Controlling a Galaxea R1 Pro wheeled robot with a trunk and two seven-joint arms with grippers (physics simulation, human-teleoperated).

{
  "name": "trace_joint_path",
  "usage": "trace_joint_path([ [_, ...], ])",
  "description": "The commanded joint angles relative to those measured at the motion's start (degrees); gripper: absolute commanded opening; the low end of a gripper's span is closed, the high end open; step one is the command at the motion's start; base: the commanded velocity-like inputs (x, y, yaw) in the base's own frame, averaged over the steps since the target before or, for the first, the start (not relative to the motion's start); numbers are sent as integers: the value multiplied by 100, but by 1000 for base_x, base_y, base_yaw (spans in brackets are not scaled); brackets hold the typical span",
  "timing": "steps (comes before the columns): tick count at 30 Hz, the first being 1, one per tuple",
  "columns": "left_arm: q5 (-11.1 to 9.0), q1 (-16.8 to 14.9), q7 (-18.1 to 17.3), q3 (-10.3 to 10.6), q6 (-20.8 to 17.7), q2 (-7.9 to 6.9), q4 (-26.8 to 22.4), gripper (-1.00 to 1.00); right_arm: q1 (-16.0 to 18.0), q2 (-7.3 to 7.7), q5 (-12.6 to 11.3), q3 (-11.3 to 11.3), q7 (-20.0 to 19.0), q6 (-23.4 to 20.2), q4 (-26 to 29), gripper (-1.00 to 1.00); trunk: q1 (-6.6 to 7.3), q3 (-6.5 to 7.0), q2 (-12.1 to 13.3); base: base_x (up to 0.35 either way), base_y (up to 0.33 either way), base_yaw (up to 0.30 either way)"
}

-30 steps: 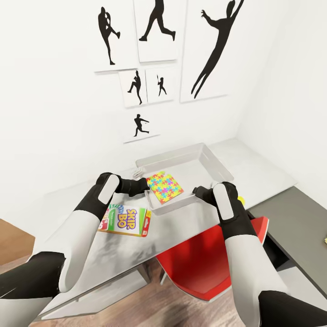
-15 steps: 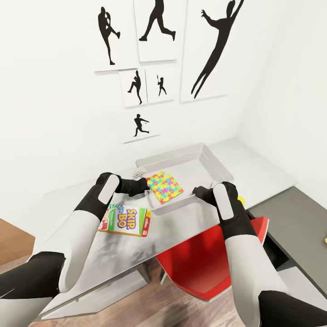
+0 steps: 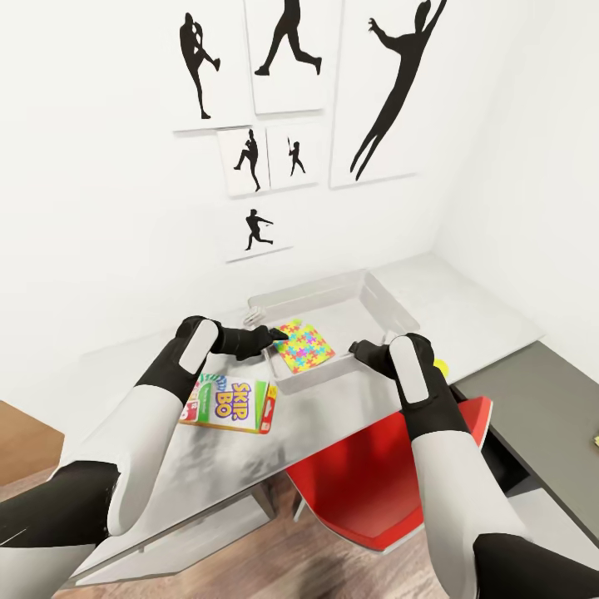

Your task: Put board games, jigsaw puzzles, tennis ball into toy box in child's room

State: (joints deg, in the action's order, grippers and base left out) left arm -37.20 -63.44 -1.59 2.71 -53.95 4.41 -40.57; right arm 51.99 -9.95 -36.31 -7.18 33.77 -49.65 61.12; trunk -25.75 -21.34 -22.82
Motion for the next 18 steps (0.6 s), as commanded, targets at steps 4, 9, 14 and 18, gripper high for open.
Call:
trace_joint_path([
  [4, 20, -3, -17, 1, -19, -1, -3, 100, 4, -5, -35, -11, 60, -27, 5, 100, -3, -10, -10, 0, 0, 0],
  [9, 20, -3, -17, -2, -19, -1, -3, 100, 4, -5, -34, -11, 60, -20, 5, 100, -3, -10, -10, 0, 0, 0],
  [14, 8, -5, -20, -7, -31, -5, -100, 100, 4, -5, -34, -11, 63, -14, 5, 100, -3, -10, -10, 0, 0, 0],
  [18, -3, -2, -19, -7, -177, -6, -318, 100, 1, -5, -34, -11, 63, -17, 20, 100, -3, -10, -10, 0, 0, 0],
])
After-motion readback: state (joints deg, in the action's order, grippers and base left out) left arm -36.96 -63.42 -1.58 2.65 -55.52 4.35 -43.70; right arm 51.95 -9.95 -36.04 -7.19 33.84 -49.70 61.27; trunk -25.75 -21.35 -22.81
